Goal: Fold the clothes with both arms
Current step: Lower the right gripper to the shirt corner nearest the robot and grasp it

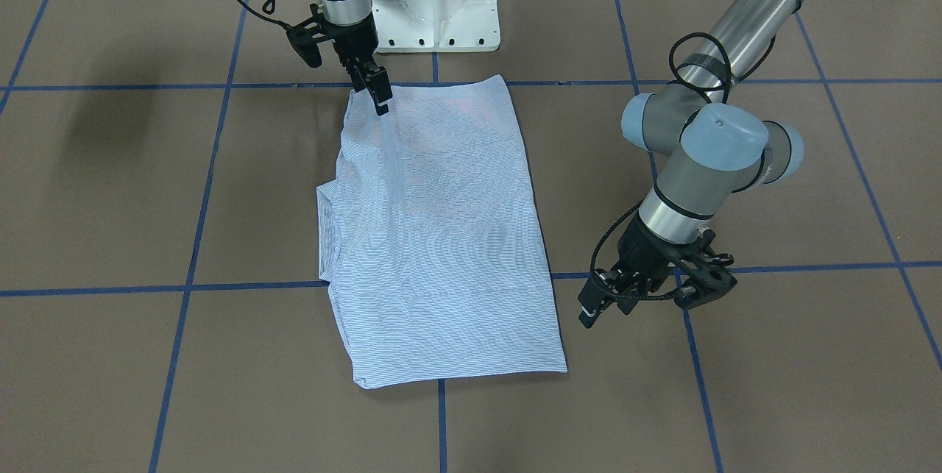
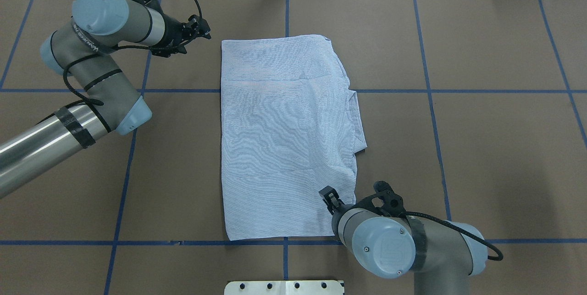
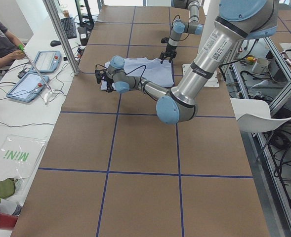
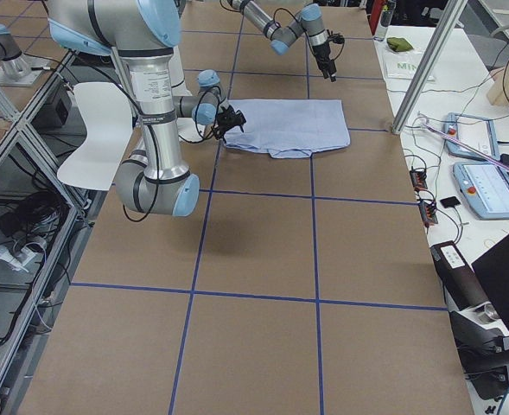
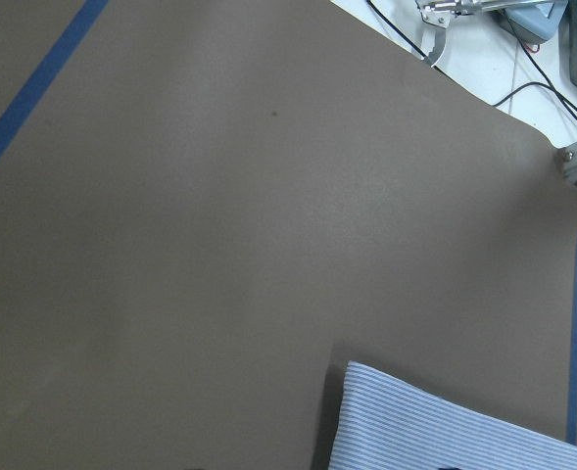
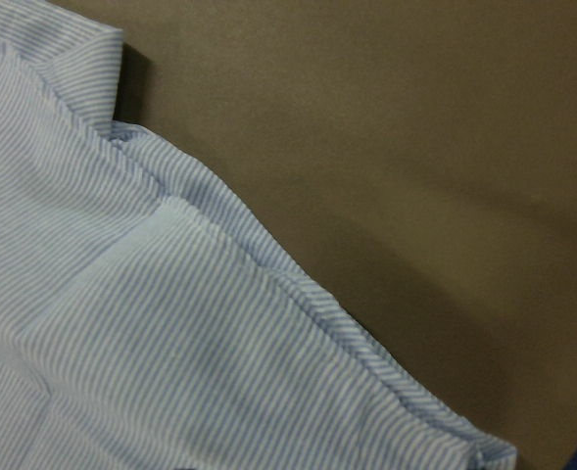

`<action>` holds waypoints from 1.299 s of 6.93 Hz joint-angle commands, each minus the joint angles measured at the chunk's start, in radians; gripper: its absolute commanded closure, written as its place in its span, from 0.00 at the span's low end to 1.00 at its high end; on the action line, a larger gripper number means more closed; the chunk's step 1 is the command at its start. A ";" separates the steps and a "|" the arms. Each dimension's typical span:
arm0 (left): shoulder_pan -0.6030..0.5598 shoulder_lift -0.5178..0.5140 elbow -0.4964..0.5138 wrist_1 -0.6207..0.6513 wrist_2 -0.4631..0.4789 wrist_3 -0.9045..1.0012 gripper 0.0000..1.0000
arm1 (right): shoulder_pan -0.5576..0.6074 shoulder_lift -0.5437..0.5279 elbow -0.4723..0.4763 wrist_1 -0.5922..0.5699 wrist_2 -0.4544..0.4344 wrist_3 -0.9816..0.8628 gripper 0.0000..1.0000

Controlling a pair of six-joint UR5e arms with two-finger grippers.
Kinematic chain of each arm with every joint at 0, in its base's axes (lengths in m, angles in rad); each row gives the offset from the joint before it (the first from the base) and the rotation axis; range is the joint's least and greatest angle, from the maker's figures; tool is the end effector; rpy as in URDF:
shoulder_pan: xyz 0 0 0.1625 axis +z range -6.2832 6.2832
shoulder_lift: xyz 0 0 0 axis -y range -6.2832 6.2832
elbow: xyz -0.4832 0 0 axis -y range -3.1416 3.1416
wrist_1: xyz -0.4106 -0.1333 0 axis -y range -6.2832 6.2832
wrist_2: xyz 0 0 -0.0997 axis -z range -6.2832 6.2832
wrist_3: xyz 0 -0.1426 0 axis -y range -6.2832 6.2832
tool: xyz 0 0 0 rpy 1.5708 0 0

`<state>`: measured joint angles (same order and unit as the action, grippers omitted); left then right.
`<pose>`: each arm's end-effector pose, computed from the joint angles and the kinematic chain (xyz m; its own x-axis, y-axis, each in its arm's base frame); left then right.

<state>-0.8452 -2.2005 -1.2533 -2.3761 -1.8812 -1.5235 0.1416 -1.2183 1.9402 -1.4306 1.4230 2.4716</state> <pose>0.4910 -0.6887 0.3967 0.3153 -0.2877 -0.9043 0.5158 0.8518 -0.0911 -0.6187 -0.2441 0.3608 0.2040 0.8122 0.5466 -0.6605 0.5263 -0.5356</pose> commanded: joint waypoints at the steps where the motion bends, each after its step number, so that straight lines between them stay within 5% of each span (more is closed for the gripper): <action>1: 0.000 0.001 0.000 0.000 0.001 -0.004 0.16 | -0.011 -0.003 0.002 -0.014 -0.001 0.006 0.06; 2: 0.000 0.001 -0.002 0.000 0.001 -0.023 0.16 | -0.017 -0.001 0.002 -0.014 -0.001 0.010 0.06; 5: -0.002 0.001 -0.008 0.000 0.002 -0.030 0.16 | -0.031 -0.009 0.000 -0.016 -0.003 0.050 0.44; 6: -0.002 0.001 -0.008 0.000 0.002 -0.038 0.16 | -0.031 -0.003 0.000 -0.016 -0.003 0.052 0.66; 7: -0.002 0.002 -0.008 0.000 0.002 -0.038 0.16 | -0.033 -0.007 0.000 -0.016 -0.007 0.052 1.00; 9: -0.002 0.001 -0.008 0.000 0.001 -0.043 0.16 | -0.030 -0.007 0.017 -0.016 -0.007 0.050 1.00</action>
<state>-0.8468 -2.1994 -1.2609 -2.3762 -1.8801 -1.5631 0.1106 -1.2239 1.9457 -1.4465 1.4164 2.5223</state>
